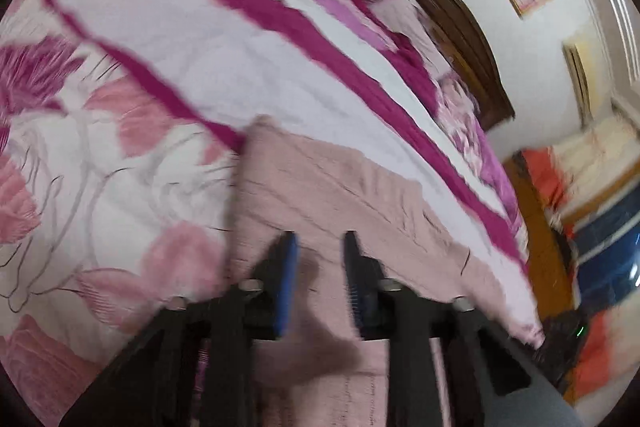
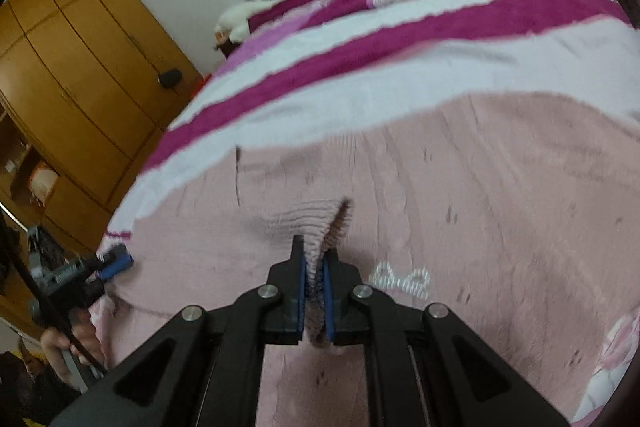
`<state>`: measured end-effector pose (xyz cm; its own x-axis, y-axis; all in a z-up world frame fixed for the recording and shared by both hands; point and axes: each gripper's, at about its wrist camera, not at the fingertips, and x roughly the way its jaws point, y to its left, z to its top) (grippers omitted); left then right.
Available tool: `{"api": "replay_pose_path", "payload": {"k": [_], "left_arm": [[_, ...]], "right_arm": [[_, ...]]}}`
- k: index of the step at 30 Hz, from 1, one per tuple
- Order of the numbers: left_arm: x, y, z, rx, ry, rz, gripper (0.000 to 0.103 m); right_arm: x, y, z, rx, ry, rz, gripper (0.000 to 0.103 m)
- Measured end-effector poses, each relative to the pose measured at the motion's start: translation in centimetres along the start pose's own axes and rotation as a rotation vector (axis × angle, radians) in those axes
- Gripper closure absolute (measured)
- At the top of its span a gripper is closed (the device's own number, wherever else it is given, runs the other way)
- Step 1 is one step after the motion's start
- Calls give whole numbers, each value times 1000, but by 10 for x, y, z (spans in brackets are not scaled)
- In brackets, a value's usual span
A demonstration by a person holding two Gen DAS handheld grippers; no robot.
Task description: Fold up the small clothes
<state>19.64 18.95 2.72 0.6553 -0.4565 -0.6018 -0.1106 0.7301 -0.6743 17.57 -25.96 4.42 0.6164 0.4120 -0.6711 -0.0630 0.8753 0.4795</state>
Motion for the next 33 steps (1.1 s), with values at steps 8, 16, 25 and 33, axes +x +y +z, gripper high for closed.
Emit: {"api": "replay_pose_path", "payload": {"k": [8,16,25,33], "left_arm": [[9,1,-5,24,-3,51,103],[5,-21,-20,124,-28,72,103],[7,-11,-22,30,39,-43,103],[25,-14,-32,72,85,14,103]], "right_arm": [[-29,-1,-12,-5,20,54,96],[-51,-6,-3,-25,-45,1,95],[-69,-1,13,-74,-97,-58,94],[-44,-40,12,-21,-47,-186,93]]}}
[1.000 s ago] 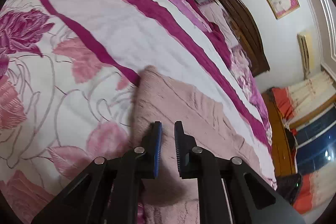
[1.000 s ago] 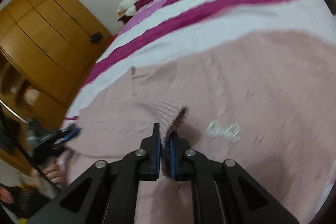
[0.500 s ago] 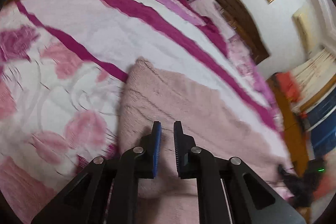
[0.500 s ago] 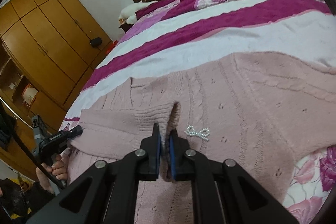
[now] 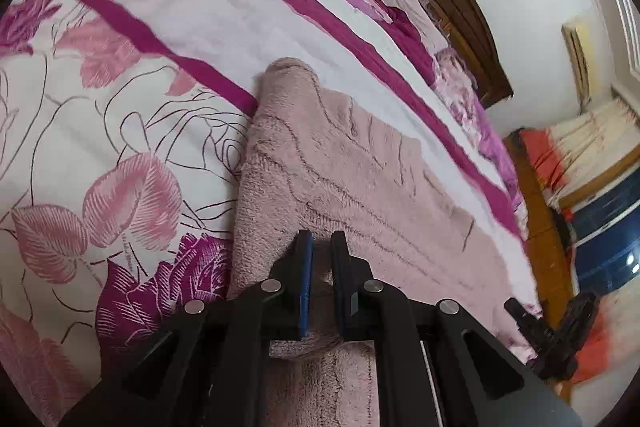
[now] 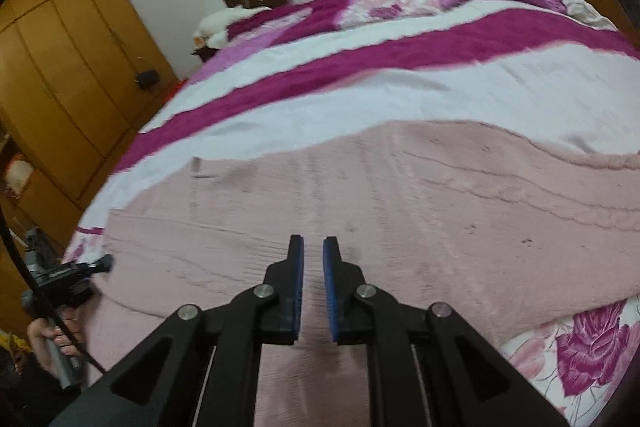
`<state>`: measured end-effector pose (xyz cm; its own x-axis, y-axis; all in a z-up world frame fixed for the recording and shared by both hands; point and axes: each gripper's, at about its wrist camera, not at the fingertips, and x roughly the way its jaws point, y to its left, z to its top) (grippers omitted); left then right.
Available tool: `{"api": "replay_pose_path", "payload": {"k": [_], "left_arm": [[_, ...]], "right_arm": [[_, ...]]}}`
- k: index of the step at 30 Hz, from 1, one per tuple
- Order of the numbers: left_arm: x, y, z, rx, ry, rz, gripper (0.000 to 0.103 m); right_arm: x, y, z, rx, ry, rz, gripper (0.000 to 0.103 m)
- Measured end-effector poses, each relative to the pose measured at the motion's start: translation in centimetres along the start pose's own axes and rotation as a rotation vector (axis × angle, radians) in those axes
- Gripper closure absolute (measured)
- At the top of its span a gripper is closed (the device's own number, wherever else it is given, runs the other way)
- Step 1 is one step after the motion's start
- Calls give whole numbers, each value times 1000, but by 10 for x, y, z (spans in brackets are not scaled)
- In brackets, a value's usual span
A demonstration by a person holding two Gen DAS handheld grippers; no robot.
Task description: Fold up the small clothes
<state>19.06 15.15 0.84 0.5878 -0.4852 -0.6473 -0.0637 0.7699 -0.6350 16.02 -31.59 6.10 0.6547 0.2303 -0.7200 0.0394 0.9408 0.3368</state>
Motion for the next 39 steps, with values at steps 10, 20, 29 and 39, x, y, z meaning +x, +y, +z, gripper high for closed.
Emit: {"api": "replay_pose_path", "payload": {"k": [10,20,29,39], "left_arm": [[-5,-72,-29,351,-79,215,103],[39,-203,-118,690,-6,137,103],[104,-278,-163,674,39,6,103],[140,-303,-194,780,69,87,103]], "right_arm": [[-1,-19,0,-54,11,-60,93],[-28,-97,6,159,-53,-21,93],[-59,-124,2,195,-94,-21,93],[-143,-192,-4,351,-359,-398,74]]}}
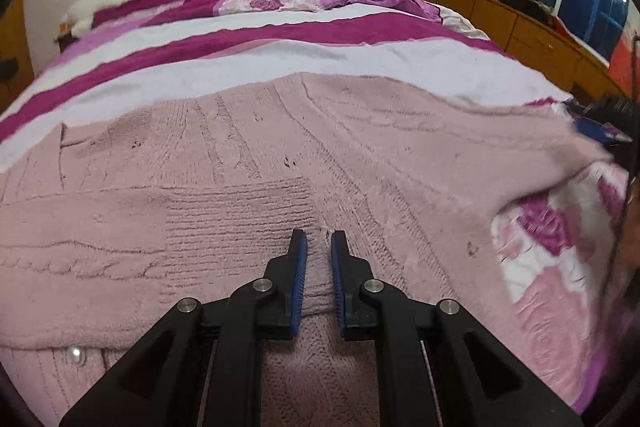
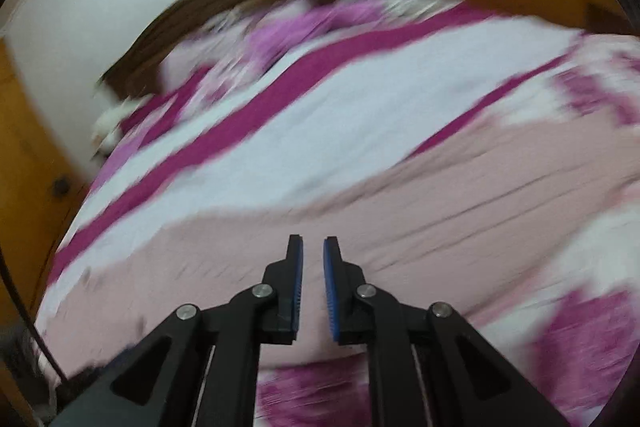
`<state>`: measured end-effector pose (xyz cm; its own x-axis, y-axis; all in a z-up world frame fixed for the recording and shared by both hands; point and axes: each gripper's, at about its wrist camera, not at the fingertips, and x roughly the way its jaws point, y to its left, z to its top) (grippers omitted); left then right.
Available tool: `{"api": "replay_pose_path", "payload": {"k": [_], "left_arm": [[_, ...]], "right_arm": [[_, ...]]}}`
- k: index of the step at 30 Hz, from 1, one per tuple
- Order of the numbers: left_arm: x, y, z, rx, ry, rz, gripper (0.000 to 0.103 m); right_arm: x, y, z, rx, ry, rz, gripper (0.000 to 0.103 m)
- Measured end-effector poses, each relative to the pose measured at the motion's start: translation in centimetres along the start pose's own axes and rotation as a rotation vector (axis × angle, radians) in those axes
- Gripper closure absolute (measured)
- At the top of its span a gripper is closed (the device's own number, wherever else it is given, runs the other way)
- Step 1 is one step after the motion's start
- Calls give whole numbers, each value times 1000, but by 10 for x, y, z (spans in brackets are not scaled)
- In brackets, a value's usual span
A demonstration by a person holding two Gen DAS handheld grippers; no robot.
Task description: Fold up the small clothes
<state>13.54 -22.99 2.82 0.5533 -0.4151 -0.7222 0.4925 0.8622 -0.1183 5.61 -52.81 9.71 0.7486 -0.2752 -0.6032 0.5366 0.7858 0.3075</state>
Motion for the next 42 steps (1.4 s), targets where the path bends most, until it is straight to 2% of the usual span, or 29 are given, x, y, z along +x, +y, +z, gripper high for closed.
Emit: {"api": "replay_pose_path", "payload": {"k": [1,3,5,7,9,10,11,13,20,21,22,24,26,29,33,37,40,42], "left_arm": [[0,1,-3,-4,-4,1,103],[0,2,-2,-12,-5,-2,103],[0,5,-4,-23,-7,-11,103],[2,6,-4,-28,-6,-15,103],[2,6,-3,-27,-5,-13,103],[3,6,-2,-26,-4,-13,103],[3,6,-2,-26,-4,-13,103],[3,7,-3,-33,-4,-21,103],[3,15,-3,-72,-4,-66,103],[3,14,-3,-74,-4,-67,103],[3,15,-3,-75,-5,-69,103],[3,16,-3,-80,-5,-75,103],[3,17,-3,-89,-6,-82,103],[4,19,-3,-101,-5,-94,103],[5,25,-3,-134,-8,-128,103],[6,33,-4,-176,-5,-173,103],[6,34,-4,-183,-6,-180,103],[6,34,-4,-181,-6,-177,103]], "right_arm": [[-11,-19,7,52,-47,-50,56],[-30,-61,19,170,-117,-118,46],[-44,-106,29,295,-168,-183,46],[-46,-148,32,430,-187,-205,46],[-35,-189,26,595,-151,-139,47],[-26,-202,24,657,-128,-93,51],[-18,-211,21,693,-127,-61,54],[-13,-217,21,717,-163,-59,60],[-4,-234,20,831,-253,30,65],[-1,-233,21,815,-267,58,71],[6,-233,24,786,-277,95,84],[20,-231,24,737,-255,134,96],[20,-225,25,698,-267,154,96],[10,-197,40,543,-295,226,96],[-4,-122,51,233,-274,218,96],[-9,-52,42,23,-231,264,96],[-23,-15,22,-19,-165,373,96],[-16,10,11,-31,-99,446,96]]}}
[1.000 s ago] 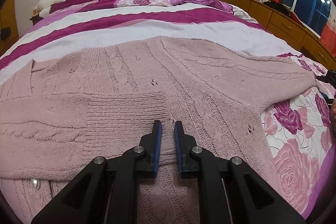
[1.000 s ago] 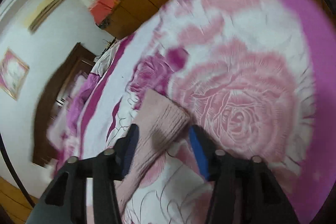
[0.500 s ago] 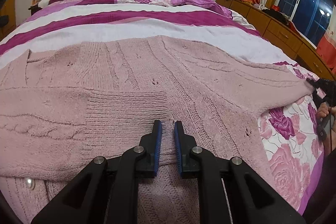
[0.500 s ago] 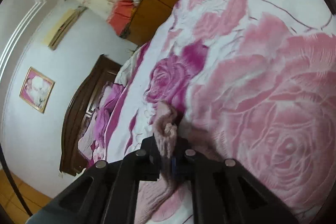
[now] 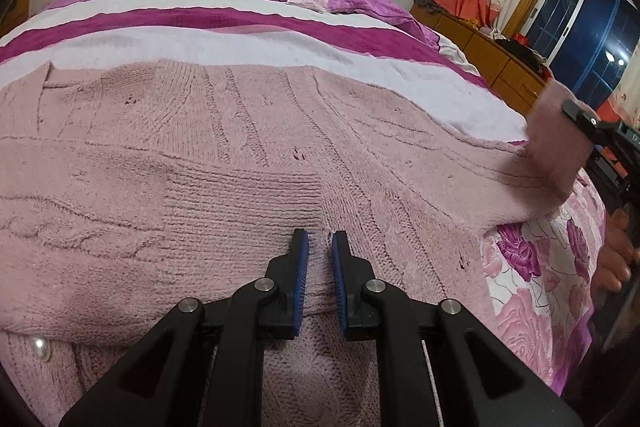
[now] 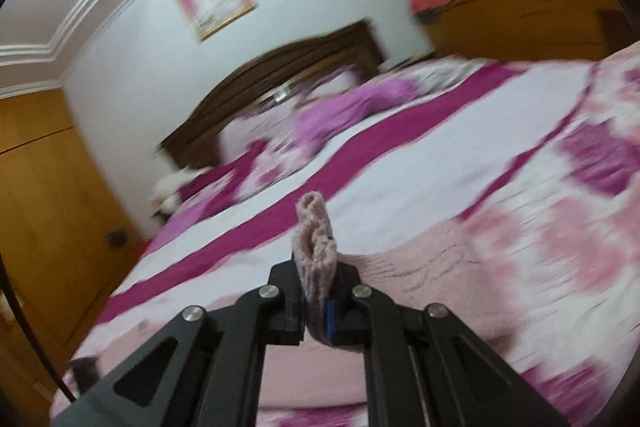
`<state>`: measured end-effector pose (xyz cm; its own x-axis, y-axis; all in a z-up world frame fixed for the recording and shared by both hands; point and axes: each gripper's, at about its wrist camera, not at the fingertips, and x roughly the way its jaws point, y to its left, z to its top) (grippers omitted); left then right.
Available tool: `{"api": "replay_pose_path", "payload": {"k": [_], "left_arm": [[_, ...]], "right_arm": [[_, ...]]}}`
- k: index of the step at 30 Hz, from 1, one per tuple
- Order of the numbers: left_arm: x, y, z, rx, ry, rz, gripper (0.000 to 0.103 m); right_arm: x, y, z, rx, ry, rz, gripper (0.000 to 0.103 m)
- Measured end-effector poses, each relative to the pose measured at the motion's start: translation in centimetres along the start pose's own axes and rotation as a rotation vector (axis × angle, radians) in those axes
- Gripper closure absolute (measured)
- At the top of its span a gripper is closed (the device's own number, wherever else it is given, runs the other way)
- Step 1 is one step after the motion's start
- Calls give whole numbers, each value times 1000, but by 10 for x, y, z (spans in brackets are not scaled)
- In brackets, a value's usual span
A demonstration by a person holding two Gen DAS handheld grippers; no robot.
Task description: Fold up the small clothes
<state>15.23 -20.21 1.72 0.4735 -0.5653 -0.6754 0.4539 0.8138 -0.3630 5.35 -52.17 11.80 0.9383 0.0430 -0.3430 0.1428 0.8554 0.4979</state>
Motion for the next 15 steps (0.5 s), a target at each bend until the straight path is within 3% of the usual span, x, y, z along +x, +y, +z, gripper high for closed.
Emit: {"api": "replay_pose_path", "payload": {"k": [5,9,11,12,13,15], "left_arm": [[-1,1,0,-18,-3,-14,103],[-3,9,-1,-74,-5,-60,103],[-9,22,-1,-194,-12,-148,103],[-11,26,-1,-240,-10,-190,103],[-13,32,-2,-311,-8,-259,95],[-16,36,-3,-391,-18,-350,80]], "right_arm": [[41,38,-40,23,175,85,96],[71,67,-81,-24,320,60,96],[92,73,-104,-49,459,43,89],[102,75,-114,-65,530,51,75],[103,78,-120,-81,558,74,68],[85,78,-106,-82,483,120,64]]}}
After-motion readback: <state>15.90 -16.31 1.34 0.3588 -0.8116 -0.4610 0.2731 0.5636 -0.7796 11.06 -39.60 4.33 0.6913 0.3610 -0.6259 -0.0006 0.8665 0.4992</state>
